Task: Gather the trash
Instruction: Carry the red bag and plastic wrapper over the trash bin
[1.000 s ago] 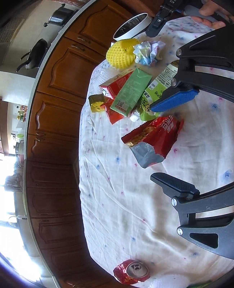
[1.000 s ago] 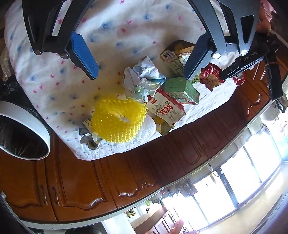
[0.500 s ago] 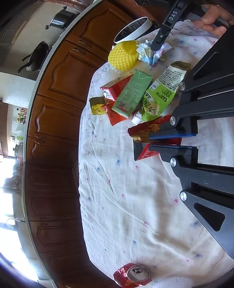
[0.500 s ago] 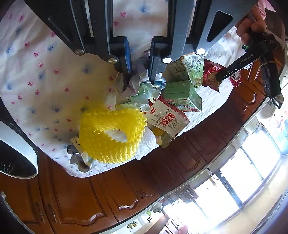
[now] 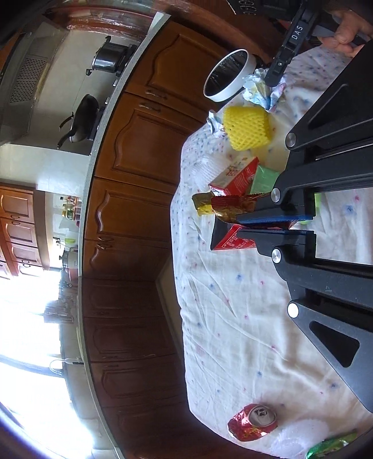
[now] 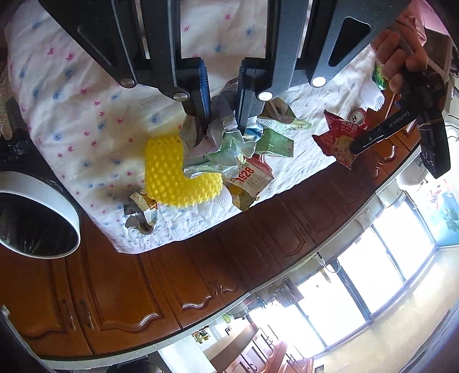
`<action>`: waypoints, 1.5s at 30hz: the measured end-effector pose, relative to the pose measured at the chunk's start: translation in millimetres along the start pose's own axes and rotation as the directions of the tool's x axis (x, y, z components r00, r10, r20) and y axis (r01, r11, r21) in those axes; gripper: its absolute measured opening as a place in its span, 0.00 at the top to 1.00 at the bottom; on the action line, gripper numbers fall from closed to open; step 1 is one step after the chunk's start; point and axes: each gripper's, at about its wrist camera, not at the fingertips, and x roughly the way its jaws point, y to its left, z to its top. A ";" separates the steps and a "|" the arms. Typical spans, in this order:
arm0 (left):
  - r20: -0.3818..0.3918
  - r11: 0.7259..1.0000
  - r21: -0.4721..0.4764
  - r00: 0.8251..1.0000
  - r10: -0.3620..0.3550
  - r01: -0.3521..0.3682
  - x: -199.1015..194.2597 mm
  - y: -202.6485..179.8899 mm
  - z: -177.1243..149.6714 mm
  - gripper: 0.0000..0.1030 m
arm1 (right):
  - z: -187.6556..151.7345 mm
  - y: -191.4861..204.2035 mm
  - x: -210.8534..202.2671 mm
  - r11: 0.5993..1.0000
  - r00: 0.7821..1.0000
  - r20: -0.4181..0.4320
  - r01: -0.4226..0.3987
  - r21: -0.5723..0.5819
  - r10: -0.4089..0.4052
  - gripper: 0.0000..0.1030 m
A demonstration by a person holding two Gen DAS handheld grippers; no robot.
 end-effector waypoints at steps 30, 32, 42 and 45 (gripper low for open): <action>-0.148 0.925 0.185 0.940 -0.307 0.331 80.8 -146.3 12.3 0.98 | 15.8 -105.9 -94.7 0.969 0.967 0.134 0.196 0.152 -0.217 0.85; -0.157 0.919 0.190 0.935 -0.319 0.345 88.3 -154.3 13.8 0.98 | 17.1 -112.0 -97.6 0.965 0.964 0.136 0.204 0.163 -0.227 0.85; -0.185 0.906 0.195 0.921 -0.342 0.376 123.9 -184.9 21.1 0.98 | 31.1 -139.2 -100.7 0.953 0.954 0.137 0.241 0.181 -0.267 0.85; -0.193 0.905 0.188 0.918 -0.347 0.381 137.5 -196.3 25.6 0.98 | 39.5 -147.7 -99.2 0.950 0.949 0.138 0.257 0.180 -0.283 0.85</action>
